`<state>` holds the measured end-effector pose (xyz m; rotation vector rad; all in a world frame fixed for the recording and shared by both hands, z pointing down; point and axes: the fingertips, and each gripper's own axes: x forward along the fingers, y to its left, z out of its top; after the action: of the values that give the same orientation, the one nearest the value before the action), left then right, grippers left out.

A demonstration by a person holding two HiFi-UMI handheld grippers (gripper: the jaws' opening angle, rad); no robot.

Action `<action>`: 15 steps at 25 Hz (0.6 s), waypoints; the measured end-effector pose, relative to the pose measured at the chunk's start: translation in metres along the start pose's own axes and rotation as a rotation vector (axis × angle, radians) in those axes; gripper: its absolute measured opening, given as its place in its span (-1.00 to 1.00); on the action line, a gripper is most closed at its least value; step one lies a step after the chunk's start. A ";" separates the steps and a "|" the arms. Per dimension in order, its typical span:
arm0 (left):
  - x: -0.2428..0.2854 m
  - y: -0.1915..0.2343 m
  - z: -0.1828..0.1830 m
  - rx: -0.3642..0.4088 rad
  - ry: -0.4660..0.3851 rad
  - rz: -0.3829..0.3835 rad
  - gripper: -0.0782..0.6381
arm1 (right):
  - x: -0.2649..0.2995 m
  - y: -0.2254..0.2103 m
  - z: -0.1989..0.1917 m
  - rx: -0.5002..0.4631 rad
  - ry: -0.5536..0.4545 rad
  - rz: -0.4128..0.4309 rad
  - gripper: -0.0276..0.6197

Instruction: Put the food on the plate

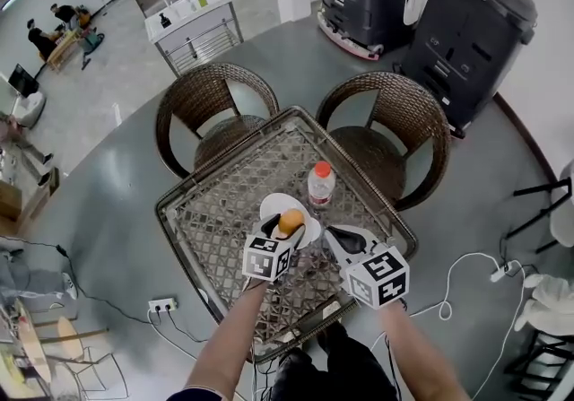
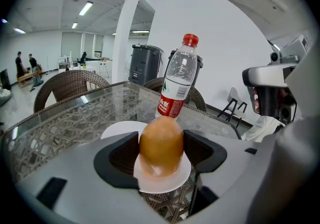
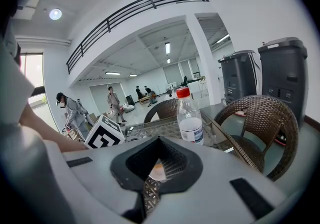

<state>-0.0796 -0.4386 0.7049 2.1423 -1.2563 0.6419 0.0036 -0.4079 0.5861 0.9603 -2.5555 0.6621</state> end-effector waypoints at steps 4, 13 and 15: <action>0.003 0.001 0.004 0.020 -0.006 0.026 0.01 | 0.000 0.002 0.000 -0.001 0.001 0.007 -0.90; -0.005 0.000 0.004 0.050 0.001 0.041 0.02 | -0.006 0.000 0.004 0.005 -0.006 -0.001 -0.90; -0.013 -0.003 0.008 0.051 -0.015 0.042 0.02 | -0.008 0.002 0.005 0.007 -0.011 -0.002 -0.90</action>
<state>-0.0815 -0.4349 0.6899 2.1706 -1.3095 0.6833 0.0067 -0.4051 0.5775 0.9712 -2.5633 0.6680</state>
